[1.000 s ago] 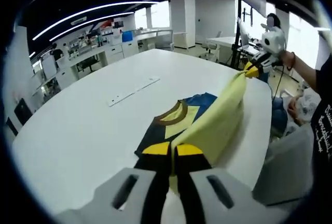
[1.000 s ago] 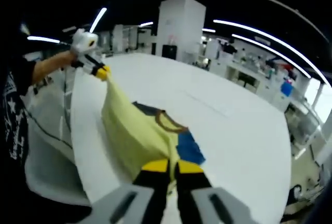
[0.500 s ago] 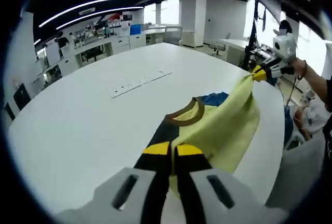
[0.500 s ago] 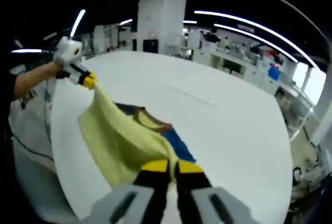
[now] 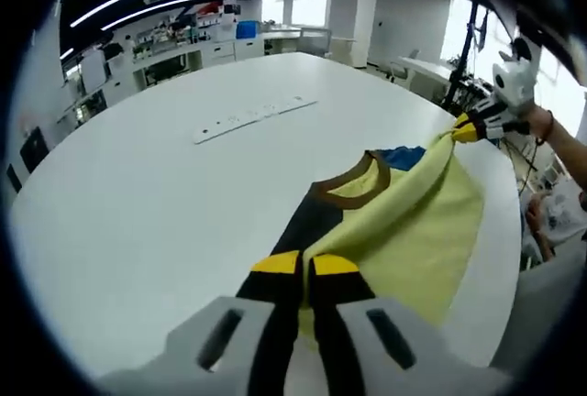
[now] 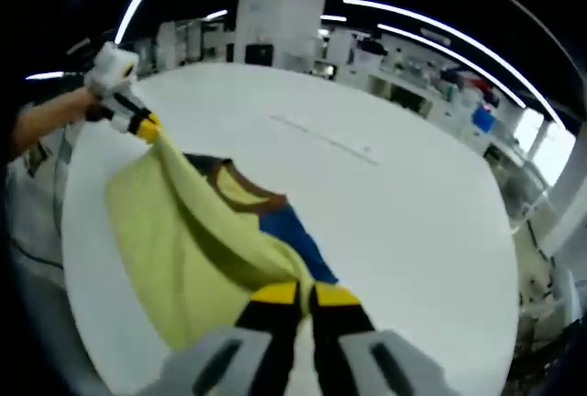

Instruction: Fold the garment on the visible template until the final outline fits inside the template.

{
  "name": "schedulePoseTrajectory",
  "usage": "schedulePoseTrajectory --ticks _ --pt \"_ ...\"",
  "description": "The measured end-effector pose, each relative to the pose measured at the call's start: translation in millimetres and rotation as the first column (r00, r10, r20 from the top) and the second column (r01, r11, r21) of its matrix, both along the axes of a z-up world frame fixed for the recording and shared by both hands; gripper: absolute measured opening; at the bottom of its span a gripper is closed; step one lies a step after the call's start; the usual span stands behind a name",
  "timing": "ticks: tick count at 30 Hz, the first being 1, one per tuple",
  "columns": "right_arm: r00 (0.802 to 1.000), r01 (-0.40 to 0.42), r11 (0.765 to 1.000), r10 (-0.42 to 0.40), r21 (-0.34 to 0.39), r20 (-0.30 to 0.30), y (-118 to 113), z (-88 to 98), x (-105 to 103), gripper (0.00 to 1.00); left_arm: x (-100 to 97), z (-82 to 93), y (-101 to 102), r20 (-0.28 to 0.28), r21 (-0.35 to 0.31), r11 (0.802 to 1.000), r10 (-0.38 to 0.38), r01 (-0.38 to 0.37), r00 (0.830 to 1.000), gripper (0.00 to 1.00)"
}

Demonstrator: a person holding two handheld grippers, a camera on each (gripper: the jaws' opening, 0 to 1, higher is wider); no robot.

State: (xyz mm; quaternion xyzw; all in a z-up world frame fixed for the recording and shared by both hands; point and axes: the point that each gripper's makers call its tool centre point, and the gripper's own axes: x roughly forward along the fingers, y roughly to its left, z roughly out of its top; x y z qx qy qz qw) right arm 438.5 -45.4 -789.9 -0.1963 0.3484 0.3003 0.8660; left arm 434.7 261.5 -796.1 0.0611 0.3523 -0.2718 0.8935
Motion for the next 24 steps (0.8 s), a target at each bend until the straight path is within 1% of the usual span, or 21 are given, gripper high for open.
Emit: schedulePoseTrajectory --ticks 2,6,11,15,20,22,24 --pt "1.0 -0.005 1.0 0.005 -0.002 -0.01 -0.1 -4.5 4.2 0.0 3.2 -9.1 2.2 -0.016 0.004 1.0 0.008 -0.008 1.0 0.01" --pt "0.999 0.007 1.0 -0.007 0.008 -0.034 -1.6 -14.6 10.8 0.0 3.7 -16.6 3.2 -0.02 0.017 1.0 0.01 -0.009 1.0 0.02" --pt "0.998 0.022 1.0 -0.022 0.008 -0.059 -2.3 -26.5 17.0 0.0 6.3 -29.1 6.3 -0.042 0.035 0.999 0.021 -0.019 0.999 0.04" --pt "0.996 0.022 1.0 -0.021 0.01 -0.081 -2.7 -33.6 22.1 0.0 8.5 -31.9 5.8 -0.049 0.025 0.999 0.03 -0.029 0.998 0.04" --pt "0.994 0.02 1.0 -0.019 0.013 -0.105 -4.7 -41.0 25.3 0.01 6.6 -38.5 6.6 -0.05 0.038 0.999 0.028 -0.026 0.998 0.04" --pt "0.993 0.025 1.0 -0.023 0.013 -0.115 -4.0 -43.6 21.8 0.01 8.8 -37.1 8.5 -0.027 0.042 0.998 0.045 -0.044 0.999 0.06" --pt "0.991 0.036 0.999 -0.032 0.032 -0.131 -4.1 -46.1 23.1 0.02 8.1 -36.6 9.9 -0.019 0.042 0.998 0.053 -0.052 0.998 0.08"
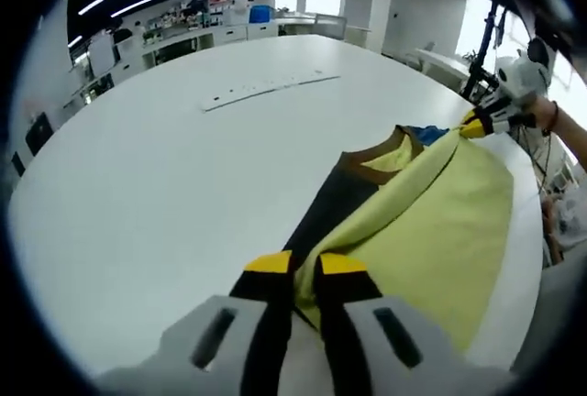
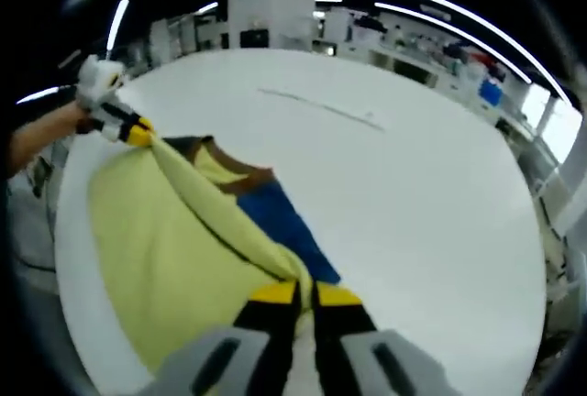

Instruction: Fold the garment on the visible template until the final outline fits inside the template.

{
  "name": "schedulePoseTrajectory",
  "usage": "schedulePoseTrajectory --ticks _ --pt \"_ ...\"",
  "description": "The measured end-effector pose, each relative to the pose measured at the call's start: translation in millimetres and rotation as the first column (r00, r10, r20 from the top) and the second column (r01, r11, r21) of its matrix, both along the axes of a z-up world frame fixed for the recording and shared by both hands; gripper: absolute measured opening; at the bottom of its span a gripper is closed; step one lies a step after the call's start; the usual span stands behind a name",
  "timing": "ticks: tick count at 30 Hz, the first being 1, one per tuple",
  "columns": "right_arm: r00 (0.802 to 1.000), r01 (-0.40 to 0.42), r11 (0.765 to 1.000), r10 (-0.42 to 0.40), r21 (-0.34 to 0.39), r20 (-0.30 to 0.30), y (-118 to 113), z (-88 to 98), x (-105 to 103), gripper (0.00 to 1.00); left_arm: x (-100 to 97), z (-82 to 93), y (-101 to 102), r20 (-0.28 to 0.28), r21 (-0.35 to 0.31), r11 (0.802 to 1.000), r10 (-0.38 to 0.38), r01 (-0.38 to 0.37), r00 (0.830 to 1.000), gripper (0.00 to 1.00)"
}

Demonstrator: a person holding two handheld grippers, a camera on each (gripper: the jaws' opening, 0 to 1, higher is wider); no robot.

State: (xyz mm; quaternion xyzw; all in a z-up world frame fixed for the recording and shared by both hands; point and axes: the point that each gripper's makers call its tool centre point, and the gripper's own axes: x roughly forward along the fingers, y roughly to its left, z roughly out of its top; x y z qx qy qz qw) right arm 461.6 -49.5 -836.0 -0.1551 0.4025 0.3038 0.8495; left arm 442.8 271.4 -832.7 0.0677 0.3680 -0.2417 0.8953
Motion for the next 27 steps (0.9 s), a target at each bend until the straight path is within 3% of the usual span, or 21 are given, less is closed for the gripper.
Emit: schedulePoseTrajectory --ticks 2,6,11,13,18,21,27 --pt "0.999 0.04 0.999 -0.039 0.035 -0.013 -3.3 -1.4 4.6 0.04 2.0 4.4 4.0 0.031 -0.007 1.0 0.015 -0.015 0.999 0.11" --pt "0.996 0.089 0.99 -0.092 0.106 0.016 -3.9 14.3 6.3 0.09 4.2 18.4 13.2 0.105 -0.008 1.0 0.026 -0.026 0.994 0.13" --pt "0.995 0.039 0.994 -0.047 0.098 0.083 -7.2 34.2 6.8 0.11 2.6 37.5 15.5 0.171 -0.022 1.0 -0.01 0.014 0.985 0.19" --pt "0.994 -0.007 0.996 -0.002 0.09 0.106 -6.1 38.0 10.6 0.12 -3.7 43.0 7.3 0.184 0.005 0.999 -0.051 0.051 0.982 0.2" --pt "0.985 -0.112 0.994 0.109 0.015 0.133 -4.4 38.4 0.9 0.13 -3.5 36.8 8.7 0.192 0.058 0.994 -0.105 0.096 0.976 0.19" --pt "0.985 -0.119 0.993 0.117 0.009 0.127 -4.6 33.8 -0.1 0.13 -5.7 26.4 10.1 0.164 0.109 0.984 -0.156 0.139 0.974 0.2" --pt "0.985 -0.096 0.995 0.096 -0.004 0.146 -8.4 28.2 12.1 0.23 -11.4 12.7 6.8 0.143 0.229 0.944 -0.274 0.237 0.951 0.2"
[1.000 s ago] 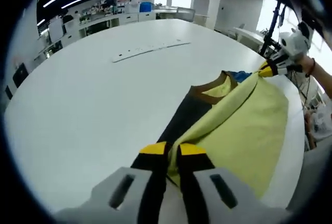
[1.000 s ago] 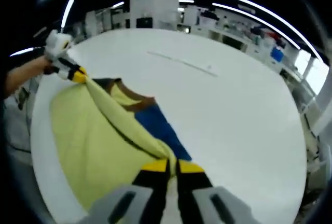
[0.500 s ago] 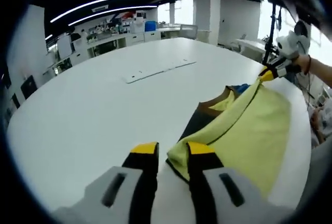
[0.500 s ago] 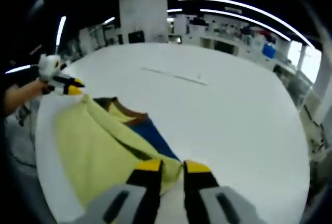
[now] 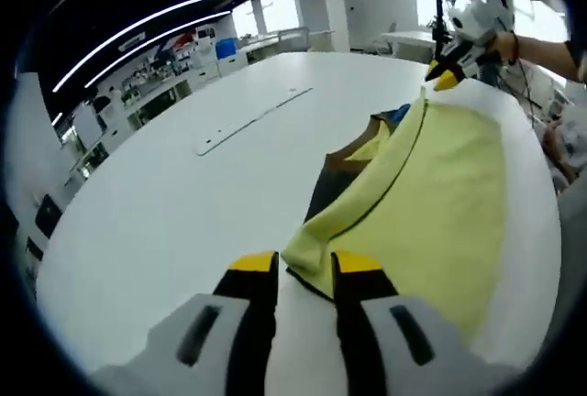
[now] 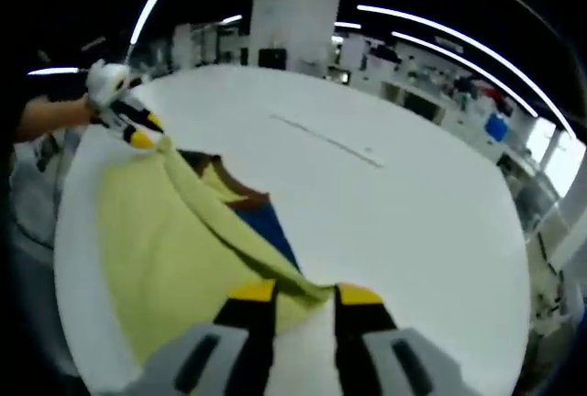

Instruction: Fold the garment on the visible template until the final outline fits inside the template.

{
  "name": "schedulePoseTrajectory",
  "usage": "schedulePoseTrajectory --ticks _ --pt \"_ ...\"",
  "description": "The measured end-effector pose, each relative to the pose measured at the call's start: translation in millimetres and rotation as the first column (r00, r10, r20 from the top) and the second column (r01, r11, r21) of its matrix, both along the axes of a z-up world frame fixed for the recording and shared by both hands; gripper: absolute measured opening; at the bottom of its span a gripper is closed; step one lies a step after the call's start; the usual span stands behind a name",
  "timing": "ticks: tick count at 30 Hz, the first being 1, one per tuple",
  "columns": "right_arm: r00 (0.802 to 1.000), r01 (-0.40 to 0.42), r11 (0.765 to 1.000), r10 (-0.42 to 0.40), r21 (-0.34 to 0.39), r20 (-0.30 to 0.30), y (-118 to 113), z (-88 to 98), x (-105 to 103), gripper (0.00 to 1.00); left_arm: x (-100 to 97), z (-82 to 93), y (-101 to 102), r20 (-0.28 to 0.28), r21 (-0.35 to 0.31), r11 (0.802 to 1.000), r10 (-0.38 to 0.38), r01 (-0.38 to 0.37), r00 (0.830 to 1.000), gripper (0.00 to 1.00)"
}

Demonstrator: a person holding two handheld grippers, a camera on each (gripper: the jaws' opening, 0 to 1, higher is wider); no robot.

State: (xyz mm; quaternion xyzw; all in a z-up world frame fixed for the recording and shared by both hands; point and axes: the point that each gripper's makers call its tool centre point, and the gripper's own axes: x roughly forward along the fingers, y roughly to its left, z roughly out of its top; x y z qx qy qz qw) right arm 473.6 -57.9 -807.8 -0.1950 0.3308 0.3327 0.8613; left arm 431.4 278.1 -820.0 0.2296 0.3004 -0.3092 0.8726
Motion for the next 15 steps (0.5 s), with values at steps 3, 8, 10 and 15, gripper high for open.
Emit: schedulePoseTrajectory --ticks 3,8,10,15 --pt "0.999 -0.035 0.999 0.035 -0.034 0.001 0.2 -9.4 4.6 0.26 0.2 -5.9 4.7 0.007 0.093 0.994 -0.054 0.053 0.999 0.19" --pt "0.999 -0.037 0.999 0.036 -0.021 -0.031 1.6 -26.1 15.8 0.2 -0.1 -16.4 5.2 -0.031 0.109 0.993 -0.048 0.051 0.998 0.19" --pt "0.998 -0.039 0.999 0.038 -0.021 -0.04 1.0 -31.1 17.1 0.15 5.8 -17.1 7.0 -0.026 0.096 0.994 -0.041 0.044 0.999 0.17" --pt "0.998 -0.038 0.999 0.037 -0.028 -0.05 0.5 -34.7 19.5 0.03 13.8 -18.6 11.3 -0.05 0.081 0.997 0.024 -0.02 0.998 0.11"
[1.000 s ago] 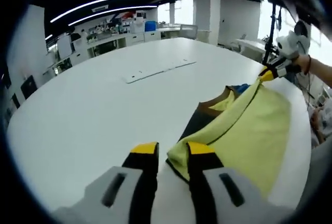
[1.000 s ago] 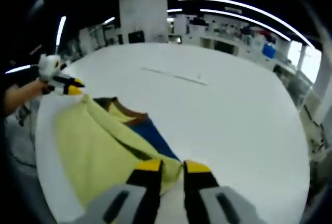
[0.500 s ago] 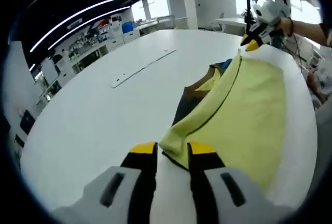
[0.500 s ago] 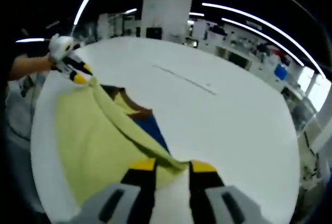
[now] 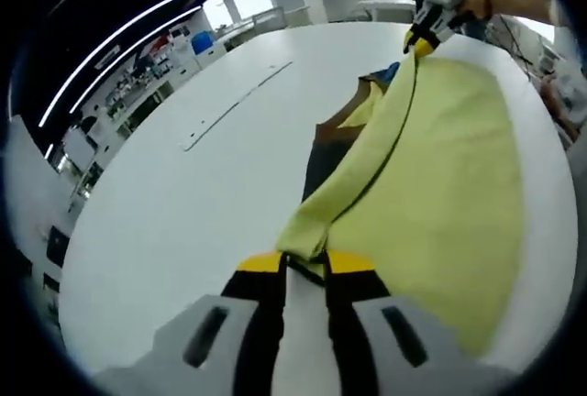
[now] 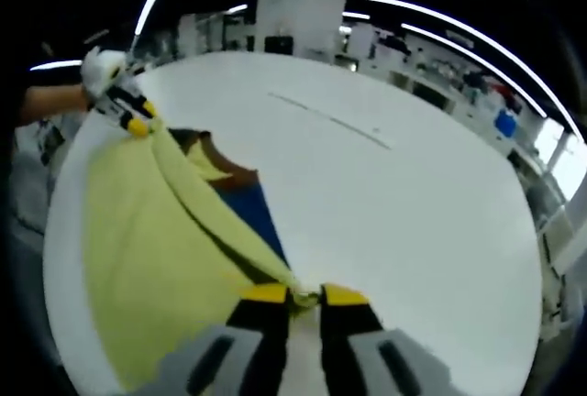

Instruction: Fold the garment on the visible template until the final outline fits inside the template.

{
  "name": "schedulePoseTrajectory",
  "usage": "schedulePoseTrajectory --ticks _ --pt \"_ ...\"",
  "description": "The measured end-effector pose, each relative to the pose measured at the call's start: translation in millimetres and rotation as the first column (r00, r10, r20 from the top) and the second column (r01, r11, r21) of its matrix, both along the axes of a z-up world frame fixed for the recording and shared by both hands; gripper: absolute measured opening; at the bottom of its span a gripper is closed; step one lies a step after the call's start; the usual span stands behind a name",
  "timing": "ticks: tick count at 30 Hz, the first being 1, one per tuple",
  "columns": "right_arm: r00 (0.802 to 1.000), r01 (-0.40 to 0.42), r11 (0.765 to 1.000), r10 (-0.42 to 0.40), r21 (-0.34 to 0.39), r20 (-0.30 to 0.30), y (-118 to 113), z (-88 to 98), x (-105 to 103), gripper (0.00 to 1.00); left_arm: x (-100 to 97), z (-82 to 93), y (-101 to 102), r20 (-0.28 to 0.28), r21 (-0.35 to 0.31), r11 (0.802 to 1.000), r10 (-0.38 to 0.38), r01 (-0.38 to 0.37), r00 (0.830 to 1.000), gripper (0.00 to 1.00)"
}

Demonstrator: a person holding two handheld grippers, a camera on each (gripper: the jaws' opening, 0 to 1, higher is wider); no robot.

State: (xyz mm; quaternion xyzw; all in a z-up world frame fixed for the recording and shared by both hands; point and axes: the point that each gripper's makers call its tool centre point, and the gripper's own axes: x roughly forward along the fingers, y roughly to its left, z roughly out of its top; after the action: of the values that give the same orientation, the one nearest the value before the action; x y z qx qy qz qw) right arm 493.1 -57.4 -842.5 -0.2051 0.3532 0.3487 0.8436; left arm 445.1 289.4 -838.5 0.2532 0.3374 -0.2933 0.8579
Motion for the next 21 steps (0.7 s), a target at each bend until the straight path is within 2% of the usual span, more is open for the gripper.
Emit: schedulePoseTrajectory --ticks 4,9,14,17,18,21 --pt "1.0 -0.005 1.0 0.005 0.007 0.001 2.3 4.6 -4.9 0.02 -1.1 -0.4 -0.8 0.01 0.006 1.0 0.005 -0.005 1.0 0.04" --pt "1.0 -0.007 1.0 0.007 0.001 0.011 1.7 5.5 -7.3 0.02 1.7 4.1 -1.9 0.049 0.027 1.0 -0.012 0.01 0.999 0.03" --pt "1.0 0.008 1.0 -0.008 0.012 0.005 0.3 6.8 -6.2 0.02 10.7 7.3 -0.8 0.081 0.032 0.999 -0.015 0.013 0.997 0.09" --pt "1.0 0.012 1.0 -0.012 0.014 -0.002 -0.1 6.1 -4.7 0.02 14.2 8.8 -1.7 0.086 0.0 1.0 0.002 -0.002 0.996 0.16" --pt "1.0 0.012 1.0 -0.012 0.016 -0.005 -0.2 5.9 -5.2 0.02 16.0 8.4 -3.9 0.075 -0.039 0.999 0.016 -0.013 0.997 0.18" --pt "1.0 0.018 1.0 -0.018 0.024 -0.011 -0.6 6.6 -6.4 0.02 18.6 6.4 -7.4 0.064 -0.059 0.998 0.013 -0.009 0.998 0.16"
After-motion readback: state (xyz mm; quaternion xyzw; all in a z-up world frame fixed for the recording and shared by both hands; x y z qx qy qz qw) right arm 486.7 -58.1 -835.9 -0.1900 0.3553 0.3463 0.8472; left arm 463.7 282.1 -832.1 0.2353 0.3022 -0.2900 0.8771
